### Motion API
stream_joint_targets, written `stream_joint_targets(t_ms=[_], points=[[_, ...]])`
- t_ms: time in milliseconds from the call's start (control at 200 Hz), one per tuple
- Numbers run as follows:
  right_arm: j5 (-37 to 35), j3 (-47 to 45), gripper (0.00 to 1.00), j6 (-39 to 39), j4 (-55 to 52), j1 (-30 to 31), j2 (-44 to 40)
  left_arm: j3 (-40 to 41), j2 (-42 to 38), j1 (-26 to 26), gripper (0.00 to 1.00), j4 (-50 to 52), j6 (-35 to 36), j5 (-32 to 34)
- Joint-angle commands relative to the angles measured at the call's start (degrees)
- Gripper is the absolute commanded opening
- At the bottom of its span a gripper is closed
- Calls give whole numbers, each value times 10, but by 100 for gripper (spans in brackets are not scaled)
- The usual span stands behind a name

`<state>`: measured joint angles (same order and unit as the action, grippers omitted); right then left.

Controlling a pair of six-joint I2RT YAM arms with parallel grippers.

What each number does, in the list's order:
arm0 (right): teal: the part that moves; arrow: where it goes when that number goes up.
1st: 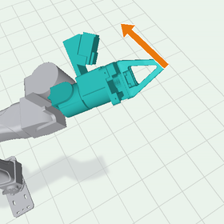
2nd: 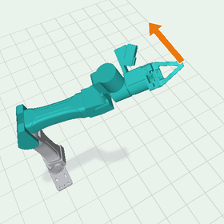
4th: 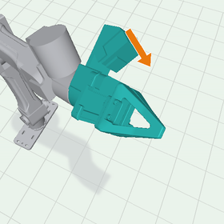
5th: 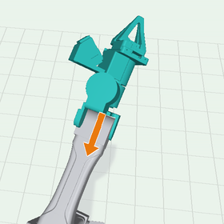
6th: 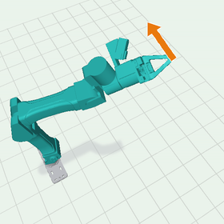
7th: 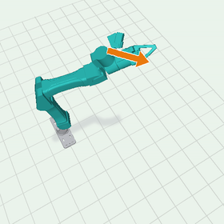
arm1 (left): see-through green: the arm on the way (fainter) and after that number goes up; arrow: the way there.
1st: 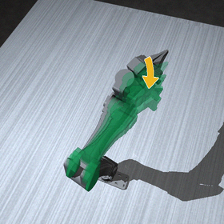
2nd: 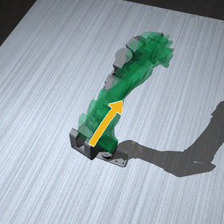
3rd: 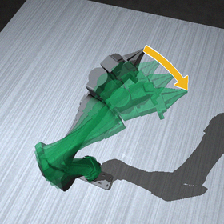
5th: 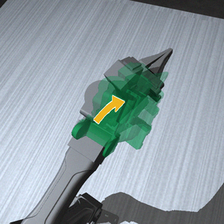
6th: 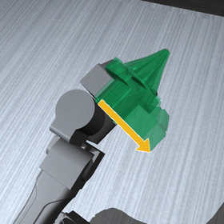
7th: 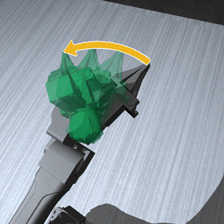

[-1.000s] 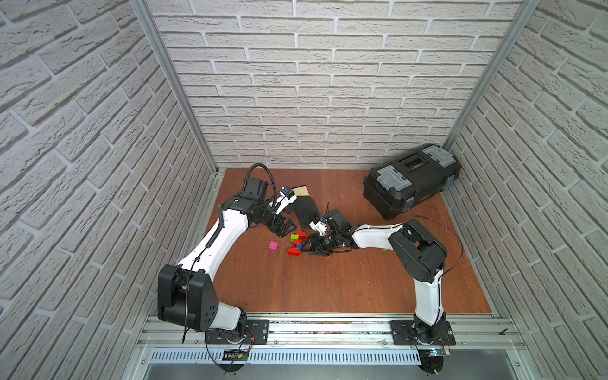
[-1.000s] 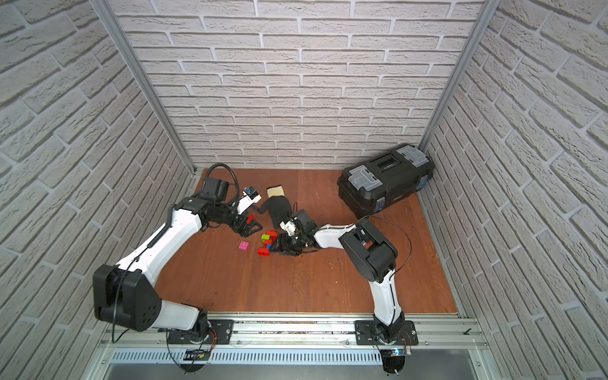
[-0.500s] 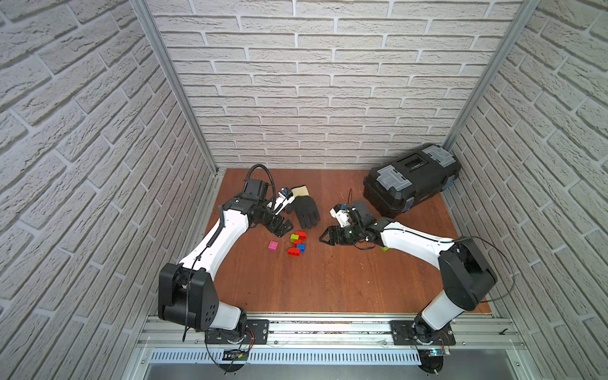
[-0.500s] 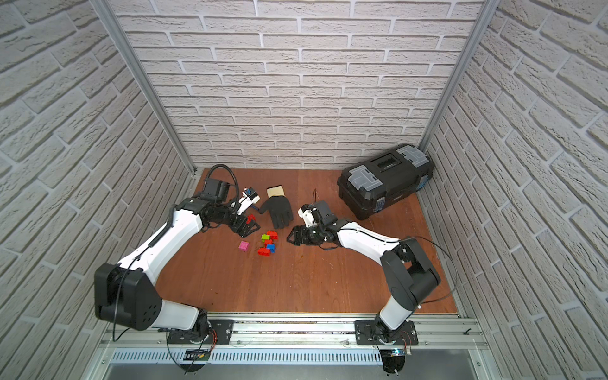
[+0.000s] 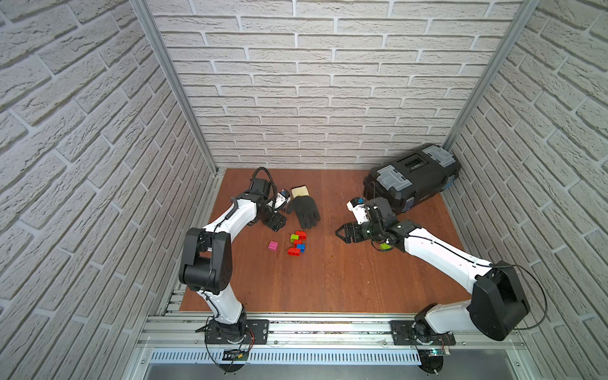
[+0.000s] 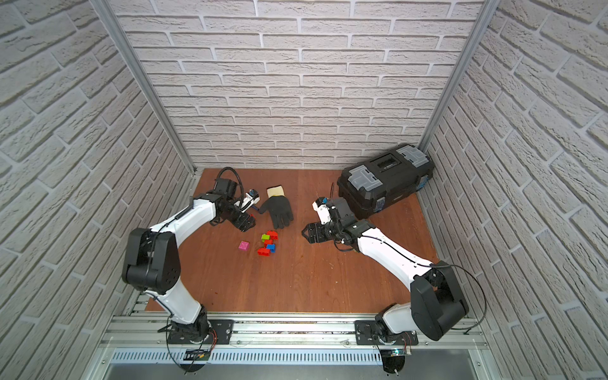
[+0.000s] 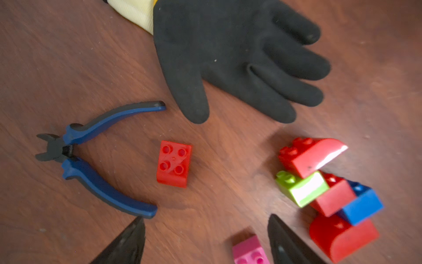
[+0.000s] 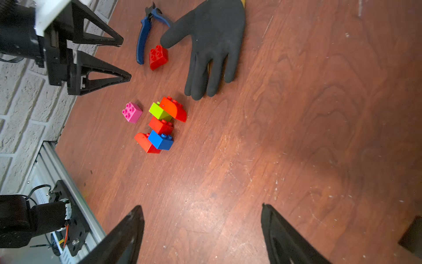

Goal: Assemble the letter s with lego
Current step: Pick up the lego brick from the center of the board.

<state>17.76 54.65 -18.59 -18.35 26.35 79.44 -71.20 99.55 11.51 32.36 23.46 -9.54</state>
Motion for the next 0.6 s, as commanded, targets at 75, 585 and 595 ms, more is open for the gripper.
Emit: stream_joint_targets(t_ms=[75, 585, 595], points=[[4, -28, 86, 31, 10, -23, -47, -29, 52, -4, 81, -32, 49, 34], [33, -61, 89, 25, 17, -67, -86, -85, 148, -8, 72, -34, 73, 55], [36, -61, 89, 26, 18, -67, -87, -85, 150, -8, 72, -34, 74, 54]])
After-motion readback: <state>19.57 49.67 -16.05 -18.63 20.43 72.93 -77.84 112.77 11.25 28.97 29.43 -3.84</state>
